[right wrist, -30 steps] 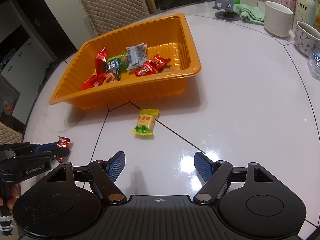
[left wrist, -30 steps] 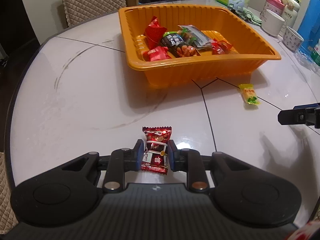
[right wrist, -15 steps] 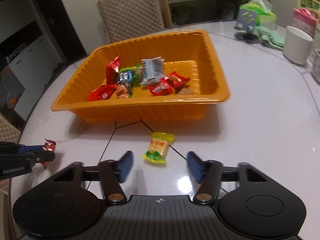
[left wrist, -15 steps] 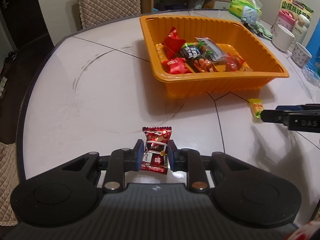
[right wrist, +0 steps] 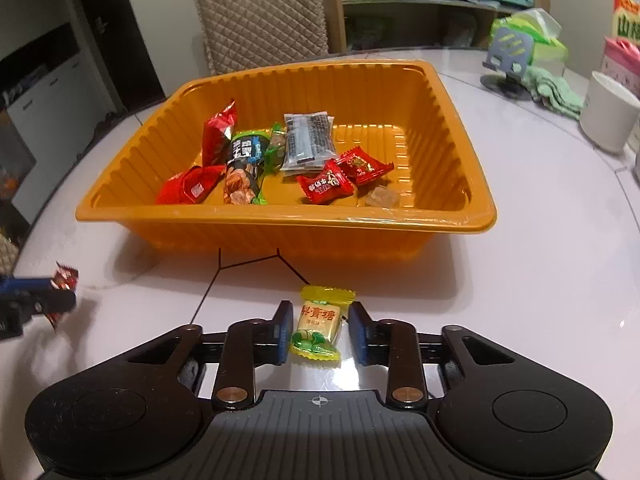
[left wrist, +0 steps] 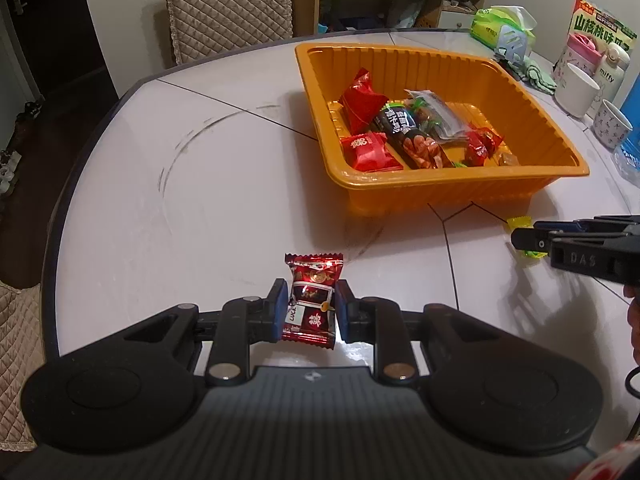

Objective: Organize snacks
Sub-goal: 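Carry the red candy and yellow-green candy over the orange tray with both tools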

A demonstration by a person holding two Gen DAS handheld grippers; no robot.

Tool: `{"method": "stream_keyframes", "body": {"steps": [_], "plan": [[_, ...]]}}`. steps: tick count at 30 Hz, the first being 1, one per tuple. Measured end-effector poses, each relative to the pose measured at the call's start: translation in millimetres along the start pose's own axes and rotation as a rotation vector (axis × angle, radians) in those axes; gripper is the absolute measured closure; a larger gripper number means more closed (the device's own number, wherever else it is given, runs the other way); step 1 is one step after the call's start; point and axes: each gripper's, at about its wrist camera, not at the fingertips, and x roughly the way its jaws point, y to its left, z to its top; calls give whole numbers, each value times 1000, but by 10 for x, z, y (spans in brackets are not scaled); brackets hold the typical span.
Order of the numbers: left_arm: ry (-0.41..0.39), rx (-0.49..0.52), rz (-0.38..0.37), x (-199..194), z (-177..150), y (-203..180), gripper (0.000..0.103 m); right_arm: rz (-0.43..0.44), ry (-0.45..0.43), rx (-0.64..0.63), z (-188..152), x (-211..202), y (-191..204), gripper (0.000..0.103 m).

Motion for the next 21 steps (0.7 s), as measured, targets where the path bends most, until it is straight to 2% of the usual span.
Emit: {"method": "stream_keyframes", "body": {"steps": [2, 21], "plan": [[1, 0, 1, 0, 1, 0, 81, -15, 1, -42, -13, 8, 36, 82], [1, 11, 0, -38, -6, -13, 81, 8, 6, -59, -18, -13, 33, 82]]}}
